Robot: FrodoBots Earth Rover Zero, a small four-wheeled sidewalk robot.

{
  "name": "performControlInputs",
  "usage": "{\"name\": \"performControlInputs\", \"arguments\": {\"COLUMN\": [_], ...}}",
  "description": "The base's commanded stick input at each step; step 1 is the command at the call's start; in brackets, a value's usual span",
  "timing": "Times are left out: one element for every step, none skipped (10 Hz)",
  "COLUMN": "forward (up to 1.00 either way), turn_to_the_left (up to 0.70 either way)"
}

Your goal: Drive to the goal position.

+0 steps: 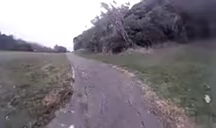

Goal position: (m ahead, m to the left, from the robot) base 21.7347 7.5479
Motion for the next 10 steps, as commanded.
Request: {"name": "performControlInputs", "arguments": {"forward": [0.6, 0.6, 0.6, 0.6, 0.6, 0.6, 0.6, 0.6, 0.6, 0.6], "turn_to_the_left": [0.0, 0.01, 0.15, 0.15, 0.15, 0.15, 0.15, 0.15, 0.15, 0.15]}}
